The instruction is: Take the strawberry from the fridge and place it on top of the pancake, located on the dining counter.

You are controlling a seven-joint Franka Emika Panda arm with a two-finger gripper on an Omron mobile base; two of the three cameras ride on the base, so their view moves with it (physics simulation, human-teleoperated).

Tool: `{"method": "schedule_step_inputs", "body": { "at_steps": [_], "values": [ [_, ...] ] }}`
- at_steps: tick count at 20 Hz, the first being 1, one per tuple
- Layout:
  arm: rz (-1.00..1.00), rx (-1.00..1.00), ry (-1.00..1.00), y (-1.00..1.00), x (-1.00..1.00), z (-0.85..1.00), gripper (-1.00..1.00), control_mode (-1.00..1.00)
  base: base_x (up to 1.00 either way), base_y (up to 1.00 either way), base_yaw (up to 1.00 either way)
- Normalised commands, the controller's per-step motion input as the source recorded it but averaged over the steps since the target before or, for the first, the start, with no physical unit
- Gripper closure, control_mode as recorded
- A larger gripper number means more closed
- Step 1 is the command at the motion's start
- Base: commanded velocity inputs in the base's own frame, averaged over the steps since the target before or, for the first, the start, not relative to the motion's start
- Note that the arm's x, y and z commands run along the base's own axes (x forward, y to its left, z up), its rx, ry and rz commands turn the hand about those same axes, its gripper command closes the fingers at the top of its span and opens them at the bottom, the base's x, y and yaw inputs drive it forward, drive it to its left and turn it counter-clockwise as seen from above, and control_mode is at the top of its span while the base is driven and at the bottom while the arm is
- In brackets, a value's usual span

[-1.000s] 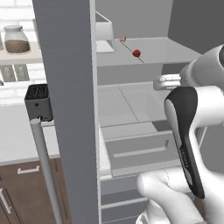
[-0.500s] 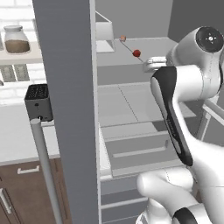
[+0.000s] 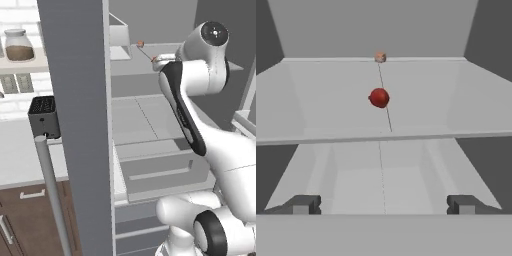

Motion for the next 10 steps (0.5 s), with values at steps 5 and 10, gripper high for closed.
{"method": "schedule_step_inputs", "body": {
  "at_steps": [5, 10],
  "values": [
    [0.01, 0.0, -0.04, 0.0, 0.7, 0.01, -1.0, -1.0, 0.0, 0.0, 0.0],
    [0.0, 0.0, 0.01, 0.0, 0.59, 0.06, -1.0, -1.0, 0.0, 0.0, 0.0]
  ]
}}
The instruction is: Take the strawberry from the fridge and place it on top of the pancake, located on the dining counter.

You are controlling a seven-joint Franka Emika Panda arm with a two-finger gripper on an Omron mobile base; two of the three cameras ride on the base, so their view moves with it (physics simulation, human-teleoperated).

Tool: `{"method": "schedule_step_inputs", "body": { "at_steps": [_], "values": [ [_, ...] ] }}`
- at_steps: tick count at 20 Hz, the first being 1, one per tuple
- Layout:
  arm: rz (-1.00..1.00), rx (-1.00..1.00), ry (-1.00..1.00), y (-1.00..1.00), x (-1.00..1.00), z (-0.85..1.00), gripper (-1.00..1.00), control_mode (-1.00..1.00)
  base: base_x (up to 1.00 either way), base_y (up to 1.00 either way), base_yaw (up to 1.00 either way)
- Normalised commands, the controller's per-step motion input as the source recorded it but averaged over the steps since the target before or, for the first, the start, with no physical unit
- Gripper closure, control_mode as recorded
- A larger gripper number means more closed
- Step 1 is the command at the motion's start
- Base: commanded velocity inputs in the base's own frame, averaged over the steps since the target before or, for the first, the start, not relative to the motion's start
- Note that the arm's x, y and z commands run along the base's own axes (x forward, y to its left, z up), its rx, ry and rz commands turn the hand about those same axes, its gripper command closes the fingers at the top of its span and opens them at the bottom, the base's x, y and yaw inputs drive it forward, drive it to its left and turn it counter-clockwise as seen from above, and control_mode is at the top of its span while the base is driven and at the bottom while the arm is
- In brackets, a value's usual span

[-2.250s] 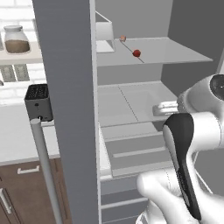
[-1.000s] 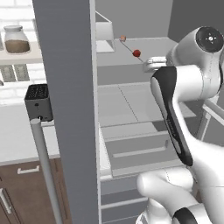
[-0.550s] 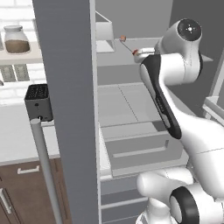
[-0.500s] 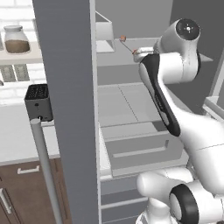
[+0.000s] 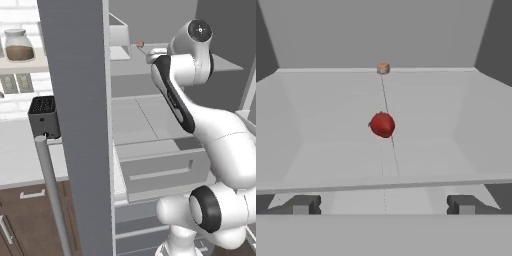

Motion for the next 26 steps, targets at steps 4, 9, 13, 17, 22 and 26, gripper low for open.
{"method": "schedule_step_inputs", "body": {
  "at_steps": [4, 9, 13, 17, 22, 26],
  "values": [
    [0.0, 0.0, 0.01, 0.0, 0.69, 0.0, -1.0, -1.0, 0.0, 0.0, 0.0],
    [0.0, 0.0, 0.01, 0.0, 0.49, -0.01, -1.0, -1.0, 0.0, 0.0, 0.0],
    [0.0, 0.0, 0.03, 0.0, 0.36, -0.04, -1.0, -1.0, 0.0, 0.0, 0.0],
    [0.04, 0.0, 0.08, 0.0, 0.67, -0.15, -1.0, -1.0, 0.0, 0.0, 0.0],
    [0.0, 0.0, 0.12, 0.0, 0.49, -0.18, -1.0, -1.0, 0.0, 0.0, 0.0],
    [0.0, 0.0, 0.02, 0.0, 0.38, -0.06, -1.0, -1.0, 0.0, 0.0, 0.0]
  ]
}}
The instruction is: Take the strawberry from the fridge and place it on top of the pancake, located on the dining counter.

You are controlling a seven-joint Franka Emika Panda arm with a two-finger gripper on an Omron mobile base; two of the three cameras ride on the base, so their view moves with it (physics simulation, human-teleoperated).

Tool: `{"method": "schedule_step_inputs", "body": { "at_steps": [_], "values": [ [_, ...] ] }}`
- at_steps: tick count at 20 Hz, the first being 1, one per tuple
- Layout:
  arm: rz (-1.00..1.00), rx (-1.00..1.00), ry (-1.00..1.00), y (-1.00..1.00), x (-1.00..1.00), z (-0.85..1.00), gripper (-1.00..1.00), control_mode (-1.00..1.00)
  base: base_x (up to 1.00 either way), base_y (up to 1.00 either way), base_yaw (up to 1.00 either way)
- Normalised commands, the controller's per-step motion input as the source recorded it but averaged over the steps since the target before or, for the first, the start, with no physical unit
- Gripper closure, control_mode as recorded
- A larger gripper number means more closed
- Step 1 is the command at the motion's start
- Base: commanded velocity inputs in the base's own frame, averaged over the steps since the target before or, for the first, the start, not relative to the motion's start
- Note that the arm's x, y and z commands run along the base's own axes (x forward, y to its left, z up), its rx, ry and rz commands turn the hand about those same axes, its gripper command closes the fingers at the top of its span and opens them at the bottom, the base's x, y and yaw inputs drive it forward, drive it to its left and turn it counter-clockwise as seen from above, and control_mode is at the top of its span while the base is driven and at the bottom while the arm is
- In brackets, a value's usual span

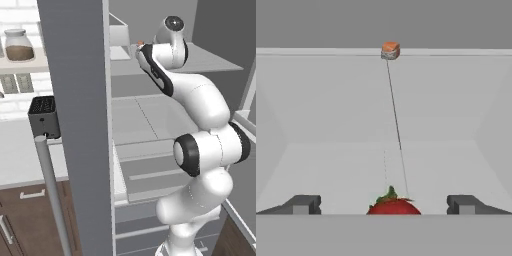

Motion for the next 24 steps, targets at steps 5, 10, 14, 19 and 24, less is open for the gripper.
{"method": "schedule_step_inputs", "body": {
  "at_steps": [5, 10, 14, 19, 24],
  "values": [
    [0.0, 0.0, 0.0, -0.01, 0.15, -0.01, -1.0, -1.0, 0.0, 0.0, 0.0],
    [0.0, 0.0, 0.0, 0.0, 0.0, -0.09, -1.0, -1.0, 0.0, 0.0, 0.0],
    [-0.01, 0.0, 0.0, 0.0, 0.0, -0.09, -1.0, -1.0, 0.0, 0.0, 0.0],
    [-0.01, 0.0, 0.0, 0.0, 0.0, -0.11, -1.0, -1.0, 0.0, 0.0, 0.0],
    [0.0, 0.0, 0.0, 0.0, -0.01, -0.14, -1.0, -1.0, 0.0, 0.0, 0.0]
  ]
}}
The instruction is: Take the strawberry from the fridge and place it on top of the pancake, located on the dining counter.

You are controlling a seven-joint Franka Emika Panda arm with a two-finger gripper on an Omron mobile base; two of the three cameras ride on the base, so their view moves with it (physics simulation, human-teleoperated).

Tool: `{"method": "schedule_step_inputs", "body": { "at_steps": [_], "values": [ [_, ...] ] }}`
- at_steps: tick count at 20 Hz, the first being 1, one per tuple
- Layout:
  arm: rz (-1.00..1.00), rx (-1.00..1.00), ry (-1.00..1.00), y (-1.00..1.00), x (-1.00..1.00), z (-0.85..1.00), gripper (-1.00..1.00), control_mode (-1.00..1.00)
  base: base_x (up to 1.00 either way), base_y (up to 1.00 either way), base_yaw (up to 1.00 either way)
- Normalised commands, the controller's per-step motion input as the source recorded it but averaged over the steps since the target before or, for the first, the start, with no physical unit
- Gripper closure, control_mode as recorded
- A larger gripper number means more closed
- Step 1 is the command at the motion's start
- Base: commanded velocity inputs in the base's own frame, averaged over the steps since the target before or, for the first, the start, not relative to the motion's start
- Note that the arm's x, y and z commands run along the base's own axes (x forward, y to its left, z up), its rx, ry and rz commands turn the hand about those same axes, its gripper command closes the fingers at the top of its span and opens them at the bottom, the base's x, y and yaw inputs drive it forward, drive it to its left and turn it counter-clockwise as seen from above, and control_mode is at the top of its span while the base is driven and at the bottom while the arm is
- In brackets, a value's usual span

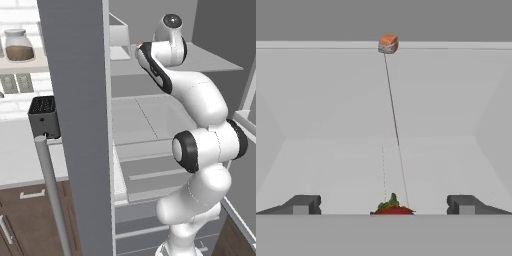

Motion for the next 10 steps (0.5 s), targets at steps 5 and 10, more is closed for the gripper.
{"method": "schedule_step_inputs", "body": {
  "at_steps": [5, 10],
  "values": [
    [0.0, 0.0, 0.0, 0.0, -0.17, -0.05, -1.0, -1.0, 0.0, 0.0, 0.0],
    [-0.01, 0.0, 0.0, 0.0, -0.18, -0.05, -1.0, -1.0, 0.0, 0.0, 0.0]
  ]
}}
